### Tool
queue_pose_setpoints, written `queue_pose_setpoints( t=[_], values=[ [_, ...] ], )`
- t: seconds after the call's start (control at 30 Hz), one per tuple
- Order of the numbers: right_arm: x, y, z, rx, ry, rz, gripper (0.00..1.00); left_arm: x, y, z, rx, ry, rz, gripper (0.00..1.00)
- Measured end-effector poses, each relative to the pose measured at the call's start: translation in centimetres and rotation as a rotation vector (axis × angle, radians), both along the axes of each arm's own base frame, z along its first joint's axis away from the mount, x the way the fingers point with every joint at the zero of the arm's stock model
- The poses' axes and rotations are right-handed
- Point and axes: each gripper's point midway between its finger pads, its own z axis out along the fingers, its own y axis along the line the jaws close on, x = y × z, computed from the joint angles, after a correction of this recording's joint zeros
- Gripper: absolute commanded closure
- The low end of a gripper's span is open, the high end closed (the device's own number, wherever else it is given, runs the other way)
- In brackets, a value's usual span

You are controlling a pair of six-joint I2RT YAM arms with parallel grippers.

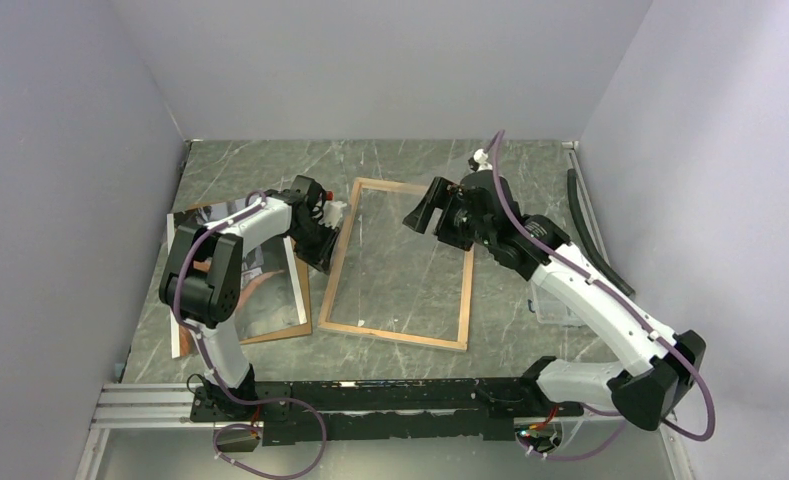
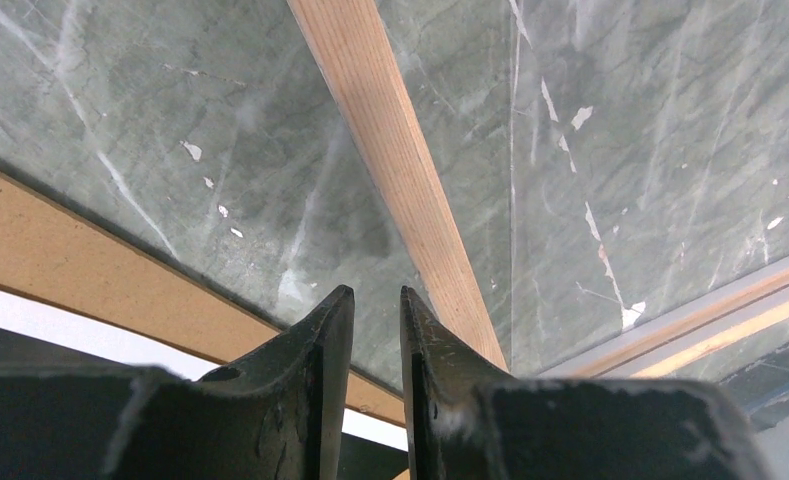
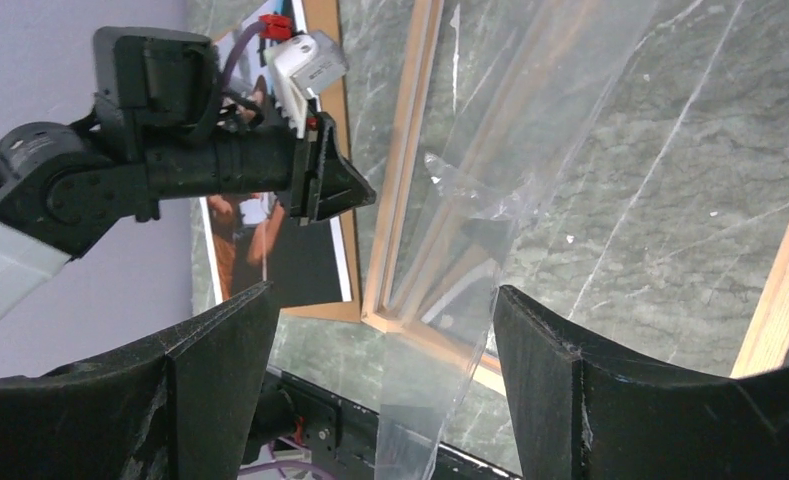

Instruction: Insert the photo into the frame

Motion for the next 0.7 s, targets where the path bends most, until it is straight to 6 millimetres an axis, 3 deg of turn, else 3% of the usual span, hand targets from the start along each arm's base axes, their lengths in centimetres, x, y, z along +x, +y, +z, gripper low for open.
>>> queue_pose_setpoints(
  t=[0.3, 0.5, 0.63, 0.7],
  values=[
    [0.6, 0.5, -1.9, -0.081, 0.073, 0.026, 0.32, -0.2, 0.0, 1.5, -0.012, -0.024, -0.004, 0.70],
    [0.5, 0.3, -2.6, -0.060, 0.096, -0.008, 0.76, -0.2, -0.1, 1.6, -0.017, -0.026, -0.004, 0.70],
    [0.7, -0.1, -3.2, -0.071, 0.104, -0.040, 1.00, -0.2, 0.0, 1.6, -0.017, -0.025, -0.004, 0.70],
    [0.8, -0.3, -3.1, -0.079, 0.098, -0.045, 1.00, -0.2, 0.1, 1.6, -0.017, -0.025, -0.001, 0.71]
  ],
)
